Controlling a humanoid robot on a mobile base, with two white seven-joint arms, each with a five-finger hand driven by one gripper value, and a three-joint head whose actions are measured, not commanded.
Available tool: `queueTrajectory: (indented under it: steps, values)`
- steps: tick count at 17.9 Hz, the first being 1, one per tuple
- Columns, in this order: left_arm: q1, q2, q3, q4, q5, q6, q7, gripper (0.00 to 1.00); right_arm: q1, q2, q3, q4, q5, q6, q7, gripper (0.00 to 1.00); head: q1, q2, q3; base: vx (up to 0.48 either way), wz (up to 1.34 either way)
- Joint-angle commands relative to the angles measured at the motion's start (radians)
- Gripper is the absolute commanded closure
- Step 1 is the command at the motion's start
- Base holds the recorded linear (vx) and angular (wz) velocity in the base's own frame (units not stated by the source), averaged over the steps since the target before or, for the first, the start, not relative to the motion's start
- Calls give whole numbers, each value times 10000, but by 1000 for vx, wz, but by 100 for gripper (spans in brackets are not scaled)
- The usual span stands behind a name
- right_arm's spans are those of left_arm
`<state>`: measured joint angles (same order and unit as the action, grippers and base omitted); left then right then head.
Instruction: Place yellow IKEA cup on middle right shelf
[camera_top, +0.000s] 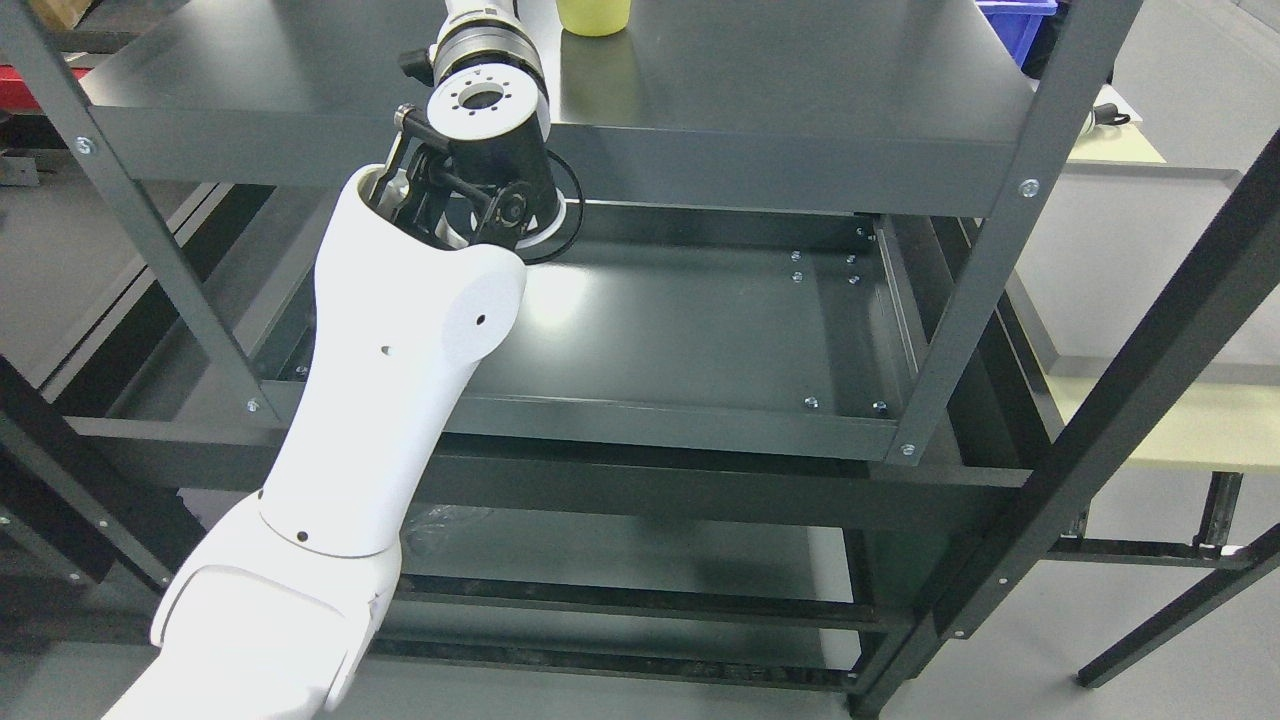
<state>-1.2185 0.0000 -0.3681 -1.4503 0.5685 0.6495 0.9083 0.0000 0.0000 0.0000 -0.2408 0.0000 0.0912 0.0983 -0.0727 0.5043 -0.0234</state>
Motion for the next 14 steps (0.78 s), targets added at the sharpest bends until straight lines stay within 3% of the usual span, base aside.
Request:
queueTrajectory:
  steps: [1,10,14]
  values:
    - [-26,175,14,-514,-469,24,13,11,107,-175,169,0,-245,8,-2148,1,0,0,0,-83,87]
    - [66,175,-62,-1356,-1496,40,-17,11,107,-175,169,0,-245,8,-2148,1,0,0,0,-102,-10]
    - [173,175,-765,-1970,-1513,40,-48,11,107,-175,169,0,-245,8,-2148,1,0,0,0,-135,-26]
